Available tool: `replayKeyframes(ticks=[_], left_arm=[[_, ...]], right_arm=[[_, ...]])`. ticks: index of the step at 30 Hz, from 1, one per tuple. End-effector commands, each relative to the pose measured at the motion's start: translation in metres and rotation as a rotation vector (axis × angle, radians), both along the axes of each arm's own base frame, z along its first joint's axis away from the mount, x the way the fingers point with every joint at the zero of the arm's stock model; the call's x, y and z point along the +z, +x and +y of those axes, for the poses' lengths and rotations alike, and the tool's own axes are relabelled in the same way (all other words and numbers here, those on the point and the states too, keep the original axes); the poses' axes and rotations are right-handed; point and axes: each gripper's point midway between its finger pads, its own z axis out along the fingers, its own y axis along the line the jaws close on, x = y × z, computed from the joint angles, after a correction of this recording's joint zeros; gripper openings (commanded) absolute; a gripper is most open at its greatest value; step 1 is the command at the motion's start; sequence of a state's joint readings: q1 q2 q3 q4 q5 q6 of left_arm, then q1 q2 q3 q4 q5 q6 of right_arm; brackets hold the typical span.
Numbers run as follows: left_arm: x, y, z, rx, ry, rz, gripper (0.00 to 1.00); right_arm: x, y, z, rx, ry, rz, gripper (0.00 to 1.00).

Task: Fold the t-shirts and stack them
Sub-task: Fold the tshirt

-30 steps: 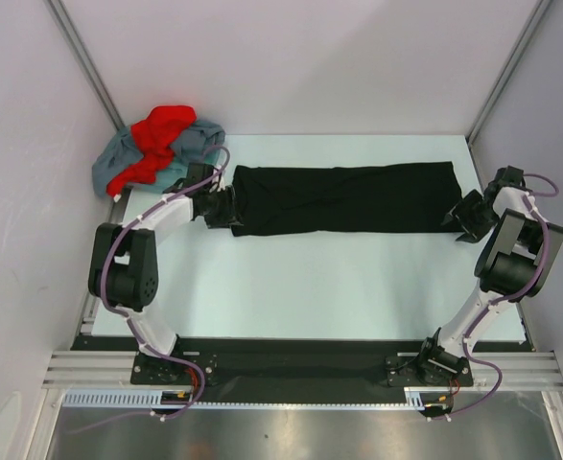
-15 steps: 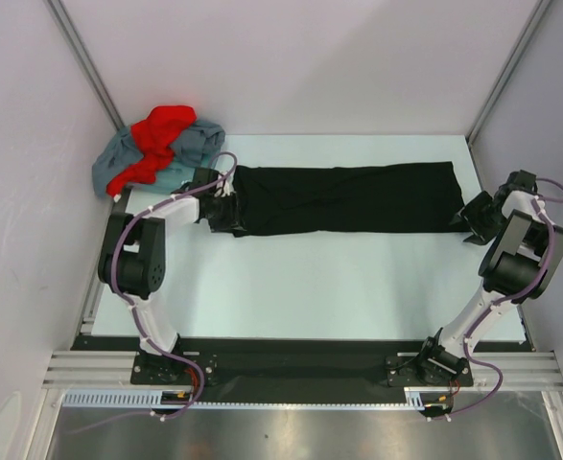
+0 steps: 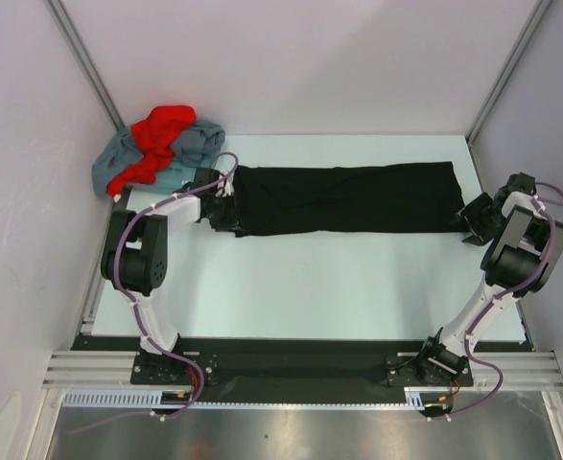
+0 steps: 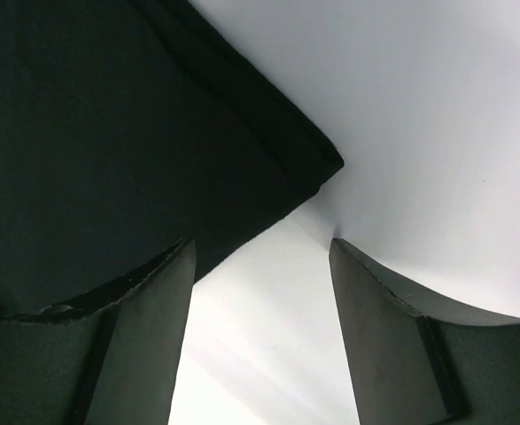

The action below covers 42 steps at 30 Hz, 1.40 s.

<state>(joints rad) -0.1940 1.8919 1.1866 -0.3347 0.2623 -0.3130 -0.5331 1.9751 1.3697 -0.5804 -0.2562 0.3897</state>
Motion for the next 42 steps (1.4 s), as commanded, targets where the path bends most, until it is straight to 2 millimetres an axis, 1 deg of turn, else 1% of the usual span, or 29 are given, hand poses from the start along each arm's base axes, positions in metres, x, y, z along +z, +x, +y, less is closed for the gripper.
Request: replayKeyframes(ticks=[1, 4, 7, 9, 11, 13, 16, 17, 19, 22, 23, 24, 25, 27, 28, 29, 30, 31, 32, 33, 34, 35, 36, 37, 38, 39, 40, 41, 42], left_arm=[[0.004, 0.009, 0.000, -0.004, 0.018, -0.024, 0.30], [0.007, 0.010, 0.006, 0.008, 0.056, -0.014, 0.19], [0.011, 0.011, 0.012, 0.009, 0.091, -0.010, 0.15], [0.017, 0.014, 0.012, 0.005, 0.097, -0.026, 0.14], [0.019, 0.015, 0.014, 0.001, 0.106, -0.028, 0.10], [0.024, 0.019, 0.015, 0.002, 0.117, -0.038, 0.05], [0.023, 0.017, 0.018, 0.001, 0.137, -0.028, 0.00], [0.021, 0.014, 0.019, -0.002, 0.141, -0.017, 0.00], [0.016, 0.008, 0.021, -0.002, 0.149, 0.005, 0.00], [0.003, -0.005, 0.025, -0.009, 0.169, 0.051, 0.00], [0.001, -0.007, 0.026, -0.010, 0.173, 0.058, 0.01], [-0.003, -0.012, 0.028, -0.010, 0.178, 0.072, 0.00], [-0.004, -0.014, 0.029, -0.009, 0.185, 0.077, 0.00], [-0.004, -0.021, 0.030, -0.010, 0.189, 0.089, 0.00], [-0.004, -0.025, 0.031, -0.008, 0.188, 0.096, 0.00], [-0.003, -0.027, 0.032, -0.008, 0.186, 0.098, 0.00], [-0.002, -0.033, 0.031, -0.009, 0.183, 0.100, 0.00], [-0.002, -0.037, 0.032, -0.009, 0.181, 0.105, 0.00], [-0.002, -0.041, 0.033, -0.010, 0.181, 0.112, 0.00], [-0.005, -0.050, 0.035, -0.012, 0.188, 0.129, 0.00], [0.000, -0.053, 0.036, -0.007, 0.188, 0.119, 0.00], [0.000, -0.057, 0.037, -0.001, 0.185, 0.124, 0.00], [-0.003, -0.068, 0.038, -0.002, 0.188, 0.142, 0.00], [0.002, -0.073, 0.040, 0.013, 0.184, 0.138, 0.00], [-0.002, -0.084, 0.042, 0.020, 0.188, 0.159, 0.01], [-0.001, -0.089, 0.043, 0.028, 0.187, 0.161, 0.00], [0.004, -0.093, 0.044, 0.048, 0.181, 0.154, 0.00], [0.004, -0.098, 0.045, 0.060, 0.178, 0.158, 0.01], [0.000, -0.110, 0.046, 0.066, 0.178, 0.180, 0.00]], right_arm=[[0.006, 0.017, -0.013, -0.027, -0.029, -0.048, 0.67], [0.003, 0.018, -0.015, -0.033, -0.038, -0.049, 0.66], [0.000, 0.020, -0.012, -0.035, -0.046, -0.040, 0.61], [-0.003, 0.018, -0.014, -0.051, -0.072, -0.023, 0.56], [-0.004, 0.019, -0.014, -0.059, -0.096, -0.019, 0.50], [-0.004, 0.020, -0.015, -0.073, -0.113, -0.015, 0.44], [-0.009, 0.023, -0.016, -0.078, -0.117, -0.009, 0.35], [-0.010, 0.023, -0.016, -0.078, -0.115, -0.005, 0.29], [-0.013, 0.026, -0.016, -0.066, -0.112, 0.002, 0.23], [-0.016, 0.024, -0.019, -0.054, -0.131, 0.032, 0.06], [-0.016, 0.021, -0.021, -0.052, -0.141, 0.048, 0.05], [-0.018, 0.014, -0.021, -0.053, -0.145, 0.086, 0.04], [-0.016, 0.012, -0.023, -0.041, -0.160, 0.092, 0.00], [-0.016, 0.001, -0.025, -0.030, -0.195, 0.138, 0.00], [-0.010, -0.004, -0.029, -0.011, -0.235, 0.148, 0.00], [-0.010, -0.011, -0.034, -0.014, -0.268, 0.176, 0.00], [-0.007, -0.018, -0.035, -0.010, -0.285, 0.193, 0.00], [-0.004, -0.025, -0.041, -0.021, -0.322, 0.215, 0.00], [0.005, -0.030, -0.045, -0.020, -0.349, 0.215, 0.00], [0.004, -0.038, -0.045, -0.023, -0.356, 0.238, 0.00], [0.007, -0.047, -0.050, -0.040, -0.373, 0.255, 0.00], [0.016, -0.051, -0.053, -0.055, -0.388, 0.245, 0.00], [0.012, -0.061, -0.051, -0.058, -0.380, 0.268, 0.00], [0.014, -0.067, -0.051, -0.062, -0.381, 0.274, 0.00], [0.017, -0.070, -0.049, -0.061, -0.384, 0.270, 0.00], [0.012, -0.078, -0.045, -0.055, -0.374, 0.290, 0.00], [0.011, -0.082, -0.042, -0.052, -0.366, 0.294, 0.00], [0.008, -0.086, -0.039, -0.051, -0.361, 0.304, 0.00], [0.009, -0.089, -0.037, -0.044, -0.359, 0.308, 0.00]])
